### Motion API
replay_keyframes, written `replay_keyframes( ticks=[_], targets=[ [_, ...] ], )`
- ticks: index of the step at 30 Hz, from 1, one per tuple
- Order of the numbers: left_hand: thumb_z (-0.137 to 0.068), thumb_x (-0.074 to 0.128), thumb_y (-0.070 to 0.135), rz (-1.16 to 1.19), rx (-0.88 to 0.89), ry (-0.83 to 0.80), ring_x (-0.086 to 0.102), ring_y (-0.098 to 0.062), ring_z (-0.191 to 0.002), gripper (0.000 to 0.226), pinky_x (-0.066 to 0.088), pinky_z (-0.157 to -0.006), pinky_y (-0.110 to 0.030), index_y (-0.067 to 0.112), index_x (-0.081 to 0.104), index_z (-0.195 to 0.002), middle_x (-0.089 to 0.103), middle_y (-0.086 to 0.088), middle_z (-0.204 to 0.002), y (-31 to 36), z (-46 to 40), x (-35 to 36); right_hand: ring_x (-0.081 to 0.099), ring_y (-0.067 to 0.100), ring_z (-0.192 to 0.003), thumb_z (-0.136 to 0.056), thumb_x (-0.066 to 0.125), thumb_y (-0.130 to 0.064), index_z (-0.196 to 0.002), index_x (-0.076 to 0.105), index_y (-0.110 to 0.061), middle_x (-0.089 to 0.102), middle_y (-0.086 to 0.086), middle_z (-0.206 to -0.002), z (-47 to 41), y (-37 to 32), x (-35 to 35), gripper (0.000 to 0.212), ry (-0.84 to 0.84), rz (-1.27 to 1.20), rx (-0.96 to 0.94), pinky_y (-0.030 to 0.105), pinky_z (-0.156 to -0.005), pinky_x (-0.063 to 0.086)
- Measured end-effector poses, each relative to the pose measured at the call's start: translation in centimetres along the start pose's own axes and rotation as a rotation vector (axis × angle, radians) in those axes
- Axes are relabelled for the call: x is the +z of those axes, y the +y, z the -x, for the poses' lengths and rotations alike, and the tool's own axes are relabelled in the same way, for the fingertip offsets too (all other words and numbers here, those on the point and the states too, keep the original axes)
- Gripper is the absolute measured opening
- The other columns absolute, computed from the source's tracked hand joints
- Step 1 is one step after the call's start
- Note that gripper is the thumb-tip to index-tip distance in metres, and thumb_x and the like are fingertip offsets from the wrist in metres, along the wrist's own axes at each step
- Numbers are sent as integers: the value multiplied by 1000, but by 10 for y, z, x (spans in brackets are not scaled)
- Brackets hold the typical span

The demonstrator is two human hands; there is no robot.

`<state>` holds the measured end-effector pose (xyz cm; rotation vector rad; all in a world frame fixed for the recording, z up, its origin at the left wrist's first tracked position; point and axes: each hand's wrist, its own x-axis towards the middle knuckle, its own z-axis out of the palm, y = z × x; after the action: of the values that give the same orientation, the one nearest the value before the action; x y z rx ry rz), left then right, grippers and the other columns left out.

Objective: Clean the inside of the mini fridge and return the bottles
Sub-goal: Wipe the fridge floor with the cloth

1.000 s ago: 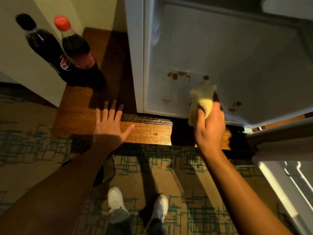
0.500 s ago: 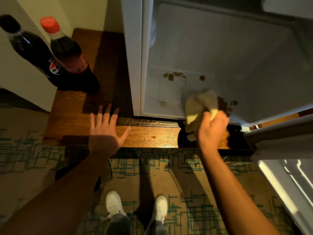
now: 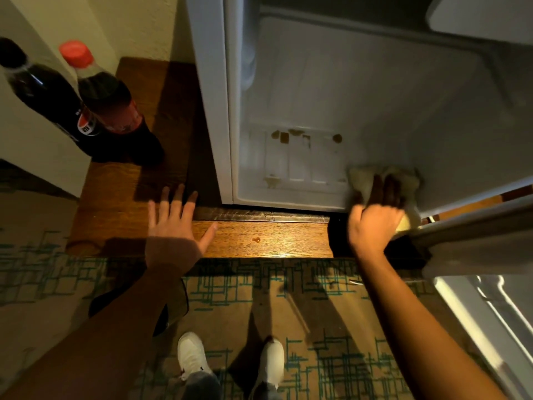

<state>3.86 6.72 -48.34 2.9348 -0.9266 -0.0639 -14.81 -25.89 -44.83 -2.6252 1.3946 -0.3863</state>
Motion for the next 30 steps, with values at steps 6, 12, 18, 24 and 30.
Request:
replay_keyframes(
  ticks=[6, 12, 18, 24, 30],
  targets=[
    [-90, 31, 73, -7, -3, 7, 19, -35, -152, 82, 17, -121, -59, 16, 37, -148, 31, -14, -160, 0, 0, 2, 51, 44, -112, -94, 46, -32, -114, 62, 1, 59, 26, -112, 37, -20, 7, 42, 86, -13, -63, 57, -113, 28],
    [-88, 32, 74, 3, -23, -20, 16, -34, -152, 84, 13, -122, -58, 18, 33, -150, 26, -12, -163, 2, -1, 1, 56, 32, -85, -98, 38, -39, -83, 66, -8, 62, 14, -80, 54, -84, 2, 45, -28, -71, -232, 50, -103, 36],
    [-90, 34, 71, 17, -5, 6, 21, -36, -150, 81, 15, -122, -58, 15, 38, -148, 32, -15, -159, 3, 1, -3, 57, 31, -108, -102, 41, -41, -98, 69, -11, 69, 12, -104, 57, -84, 2, 41, -50, -26, -308, 47, -113, 28],
    [-90, 33, 70, 32, 11, 15, 24, -39, -149, 80, 14, -121, -59, 13, 40, -146, 35, -17, -156, 2, 1, -3, 48, 36, -95, -100, 44, -33, -91, 58, -5, 54, 18, -90, 42, -8, -10, 32, 57, 94, -141, 53, -105, 33],
    [-91, 31, 71, 15, 12, 12, 24, -39, -148, 80, 13, -121, -59, 13, 40, -145, 37, -18, -155, 1, 1, -3, 52, 38, -86, -100, 32, -36, -79, 61, -1, 57, 21, -80, 32, -27, -3, 49, 30, -100, 9, 54, -106, 31]
  ],
)
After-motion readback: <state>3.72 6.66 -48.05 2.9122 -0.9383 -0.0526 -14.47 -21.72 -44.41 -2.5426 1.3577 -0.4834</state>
